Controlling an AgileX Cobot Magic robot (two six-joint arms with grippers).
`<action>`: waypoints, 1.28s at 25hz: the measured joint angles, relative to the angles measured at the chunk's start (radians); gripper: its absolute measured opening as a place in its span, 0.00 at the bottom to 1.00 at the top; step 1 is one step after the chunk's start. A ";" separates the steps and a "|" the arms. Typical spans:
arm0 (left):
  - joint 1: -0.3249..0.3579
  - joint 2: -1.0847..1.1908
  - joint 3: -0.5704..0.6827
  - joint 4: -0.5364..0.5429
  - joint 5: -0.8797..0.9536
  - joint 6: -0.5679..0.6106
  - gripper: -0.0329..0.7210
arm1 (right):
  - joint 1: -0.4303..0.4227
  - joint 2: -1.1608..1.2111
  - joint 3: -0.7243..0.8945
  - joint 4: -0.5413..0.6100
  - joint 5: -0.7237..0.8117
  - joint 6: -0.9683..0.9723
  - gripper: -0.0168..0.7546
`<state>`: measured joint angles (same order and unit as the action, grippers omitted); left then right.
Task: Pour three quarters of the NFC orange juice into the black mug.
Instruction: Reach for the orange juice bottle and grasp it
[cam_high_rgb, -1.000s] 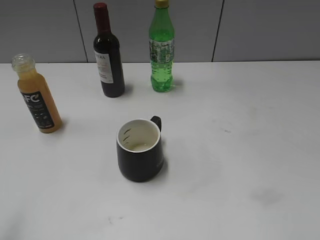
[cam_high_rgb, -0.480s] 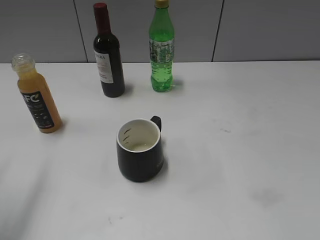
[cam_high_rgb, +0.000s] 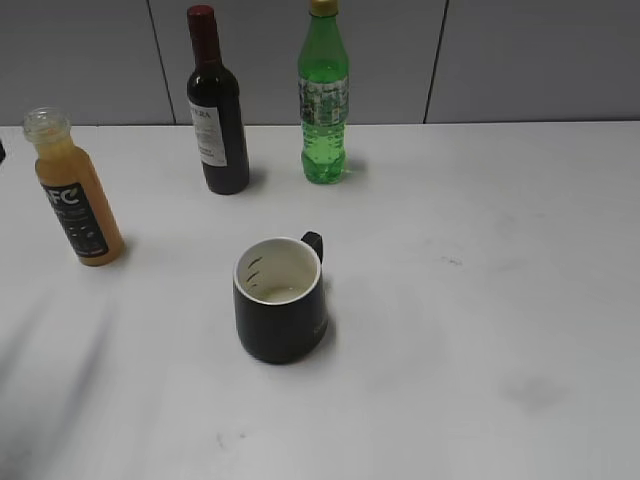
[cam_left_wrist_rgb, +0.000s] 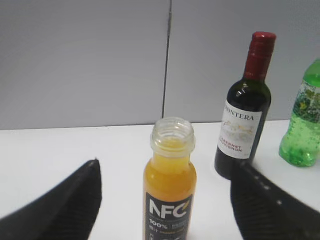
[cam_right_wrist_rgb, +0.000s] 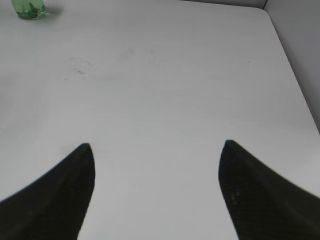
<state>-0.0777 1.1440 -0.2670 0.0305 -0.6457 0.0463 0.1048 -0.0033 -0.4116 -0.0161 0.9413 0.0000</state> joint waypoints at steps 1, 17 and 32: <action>-0.001 0.033 0.014 0.000 -0.043 0.000 0.86 | 0.000 0.000 0.000 0.000 0.000 0.000 0.78; -0.001 0.567 0.018 0.045 -0.461 0.000 0.91 | 0.000 0.000 0.000 0.000 0.000 0.000 0.78; -0.001 0.829 -0.182 0.039 -0.523 0.002 0.92 | 0.000 0.000 0.000 0.000 0.000 0.000 0.78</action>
<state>-0.0788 1.9735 -0.4490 0.0695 -1.1688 0.0487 0.1048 -0.0033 -0.4116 -0.0161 0.9413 0.0000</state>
